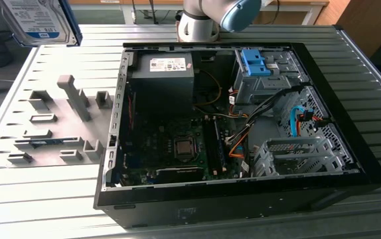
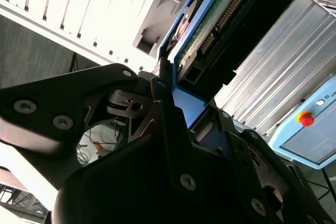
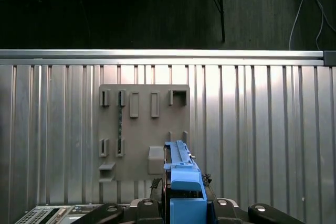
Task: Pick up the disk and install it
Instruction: 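Pick up the disk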
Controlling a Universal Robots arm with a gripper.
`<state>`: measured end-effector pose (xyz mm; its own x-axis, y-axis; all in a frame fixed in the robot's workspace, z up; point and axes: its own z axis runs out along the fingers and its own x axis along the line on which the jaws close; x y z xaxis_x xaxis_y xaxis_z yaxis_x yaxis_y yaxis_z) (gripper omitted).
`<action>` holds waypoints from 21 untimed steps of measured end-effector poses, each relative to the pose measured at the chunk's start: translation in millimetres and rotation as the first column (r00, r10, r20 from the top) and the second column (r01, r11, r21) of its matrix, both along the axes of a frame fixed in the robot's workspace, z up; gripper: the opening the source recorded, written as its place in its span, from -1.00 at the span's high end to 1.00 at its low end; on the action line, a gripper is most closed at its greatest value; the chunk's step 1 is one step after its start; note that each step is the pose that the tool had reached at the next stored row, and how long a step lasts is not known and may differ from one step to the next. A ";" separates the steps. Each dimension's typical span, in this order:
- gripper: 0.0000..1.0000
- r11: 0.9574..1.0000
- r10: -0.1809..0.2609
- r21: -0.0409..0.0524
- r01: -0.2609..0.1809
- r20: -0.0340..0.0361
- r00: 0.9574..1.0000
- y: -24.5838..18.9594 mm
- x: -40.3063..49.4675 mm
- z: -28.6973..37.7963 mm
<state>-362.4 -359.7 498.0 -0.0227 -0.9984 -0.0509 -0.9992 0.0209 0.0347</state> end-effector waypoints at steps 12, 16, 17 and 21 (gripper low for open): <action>0.27 1.000 0.000 0.000 0.000 0.000 1.000 0.0 8.3 0.0; 0.27 1.000 0.000 0.000 0.000 0.000 1.000 0.0 10.7 0.0; 0.27 1.000 0.000 0.000 0.000 0.000 1.000 0.0 11.5 0.0; 0.27 1.000 0.000 0.000 0.000 0.000 1.000 0.0 15.7 0.0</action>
